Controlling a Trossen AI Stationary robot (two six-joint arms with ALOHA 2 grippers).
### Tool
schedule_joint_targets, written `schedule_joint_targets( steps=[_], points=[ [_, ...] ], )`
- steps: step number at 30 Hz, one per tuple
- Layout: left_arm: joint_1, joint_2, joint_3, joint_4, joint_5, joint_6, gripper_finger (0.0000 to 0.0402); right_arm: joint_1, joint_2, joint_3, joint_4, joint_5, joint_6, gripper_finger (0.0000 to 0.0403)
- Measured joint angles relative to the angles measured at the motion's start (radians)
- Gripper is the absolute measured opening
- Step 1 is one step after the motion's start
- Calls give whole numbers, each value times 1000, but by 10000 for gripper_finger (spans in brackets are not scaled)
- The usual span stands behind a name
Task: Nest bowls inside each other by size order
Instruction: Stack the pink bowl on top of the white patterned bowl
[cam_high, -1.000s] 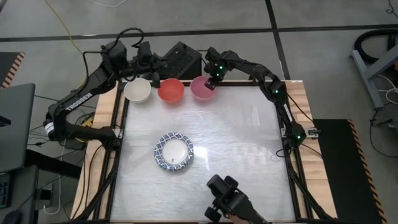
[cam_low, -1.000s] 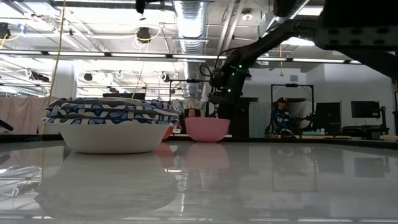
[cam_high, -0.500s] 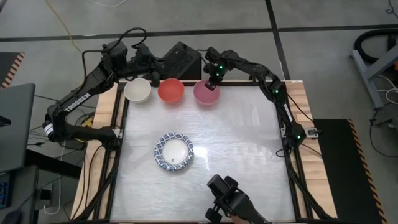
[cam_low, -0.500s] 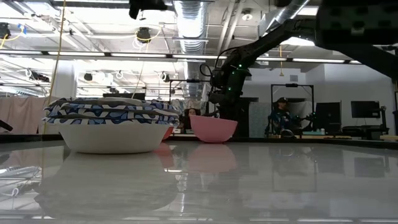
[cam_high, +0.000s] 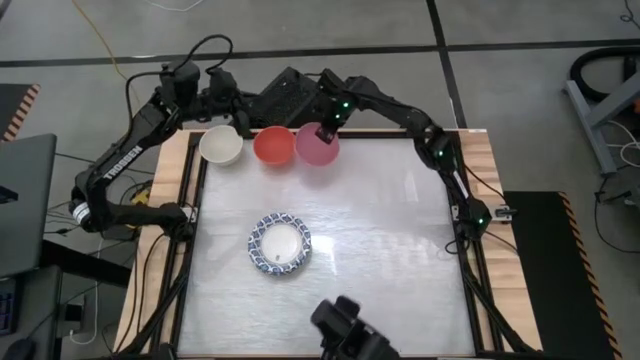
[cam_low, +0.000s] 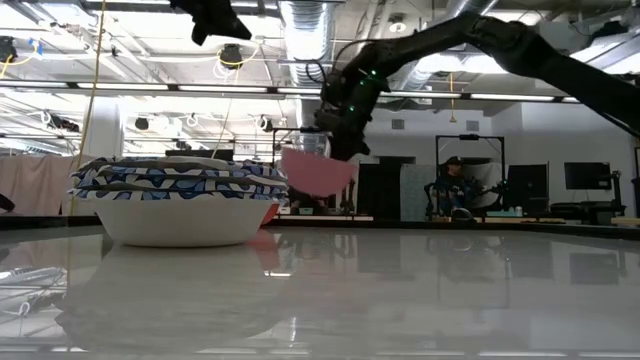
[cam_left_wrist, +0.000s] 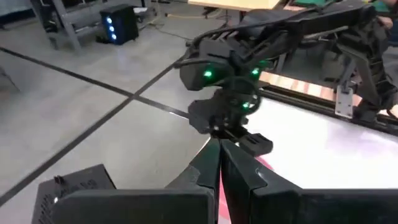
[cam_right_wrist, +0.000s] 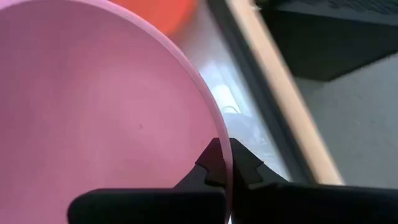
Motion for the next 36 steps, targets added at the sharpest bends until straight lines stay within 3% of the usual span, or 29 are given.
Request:
schedule_joint_targets(
  steps=[6,12,19,28,36],
  points=[
    [41,-13,0,12,-51,-53,2,111,0,-2,-16,-34,-66,8],
    [77,-12,0,6,-78,-23,2,205,0,-2,90,-34,-78,8],
    [149,-16,0,27,44,-11,2,267,0,-2,150,-35,-89,8],
    [196,-15,0,20,36,-29,2,345,0,-2,181,-60,-99,8],
    [241,-28,0,25,177,-46,2,411,0,-2,219,-46,52,8]
  ],
)
